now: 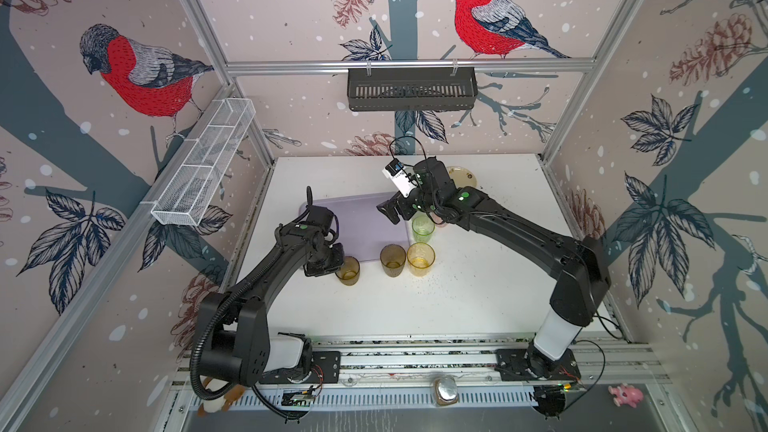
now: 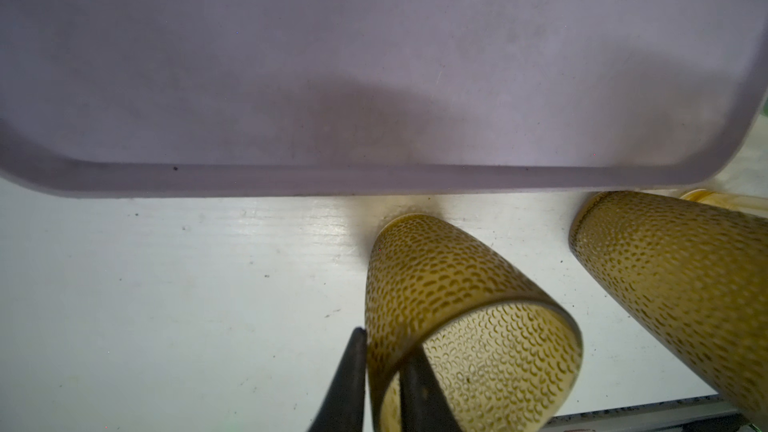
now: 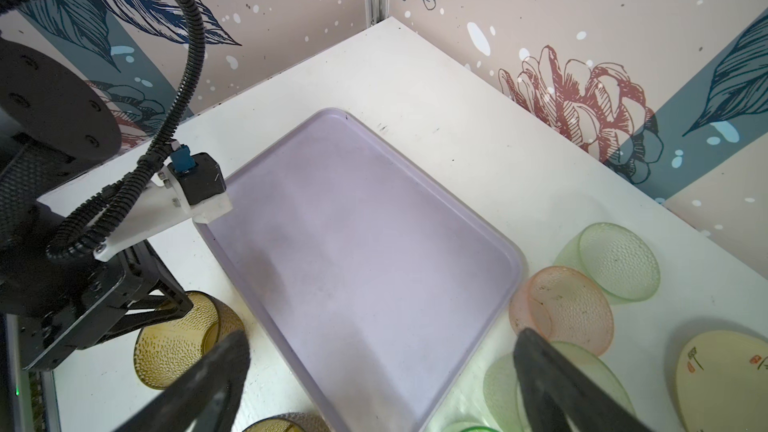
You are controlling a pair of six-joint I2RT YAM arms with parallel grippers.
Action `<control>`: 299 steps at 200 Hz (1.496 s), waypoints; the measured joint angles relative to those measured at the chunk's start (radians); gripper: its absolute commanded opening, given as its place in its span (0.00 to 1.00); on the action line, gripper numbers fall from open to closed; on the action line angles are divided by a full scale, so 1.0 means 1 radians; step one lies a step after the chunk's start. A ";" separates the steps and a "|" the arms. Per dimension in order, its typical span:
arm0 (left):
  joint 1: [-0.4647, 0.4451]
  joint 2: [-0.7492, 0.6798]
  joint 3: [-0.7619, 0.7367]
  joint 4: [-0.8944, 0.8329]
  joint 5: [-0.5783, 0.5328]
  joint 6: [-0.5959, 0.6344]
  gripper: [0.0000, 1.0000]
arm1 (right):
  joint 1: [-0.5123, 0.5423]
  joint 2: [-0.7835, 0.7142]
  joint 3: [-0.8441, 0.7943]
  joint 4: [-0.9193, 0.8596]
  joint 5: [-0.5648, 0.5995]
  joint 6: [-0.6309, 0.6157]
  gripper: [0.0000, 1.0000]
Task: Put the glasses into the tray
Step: 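Close the left gripper on the amber glass rim, then lift the amber glass and carry it over the tray's far corner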
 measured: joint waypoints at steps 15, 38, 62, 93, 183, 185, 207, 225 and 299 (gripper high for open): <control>0.000 0.000 0.000 0.000 0.000 0.005 0.16 | 0.000 0.000 0.000 0.002 0.005 0.000 1.00; 0.000 0.000 0.000 0.000 -0.001 0.018 0.13 | 0.000 0.002 0.000 0.003 0.005 0.000 1.00; 0.000 0.000 0.000 0.000 -0.001 0.018 0.12 | 0.000 0.004 0.005 0.004 0.006 0.000 1.00; 0.000 -0.005 -0.001 -0.001 -0.002 0.018 0.10 | 0.000 0.006 0.011 0.005 0.008 0.000 1.00; 0.000 -0.014 0.037 -0.039 -0.026 0.018 0.00 | 0.000 0.005 0.013 0.006 0.022 -0.005 1.00; 0.000 -0.015 0.040 -0.041 -0.025 0.018 0.00 | 0.000 0.005 0.014 0.006 0.024 -0.005 1.00; 0.000 -0.017 0.072 -0.056 -0.026 0.016 0.00 | 0.000 0.005 0.025 0.006 0.024 -0.005 1.00; 0.000 -0.016 0.104 -0.061 -0.026 0.016 0.00 | 0.000 0.005 0.029 0.006 0.031 -0.006 1.00; 0.002 0.074 0.289 -0.122 -0.052 0.018 0.00 | 0.000 0.000 0.027 0.006 0.039 -0.005 1.00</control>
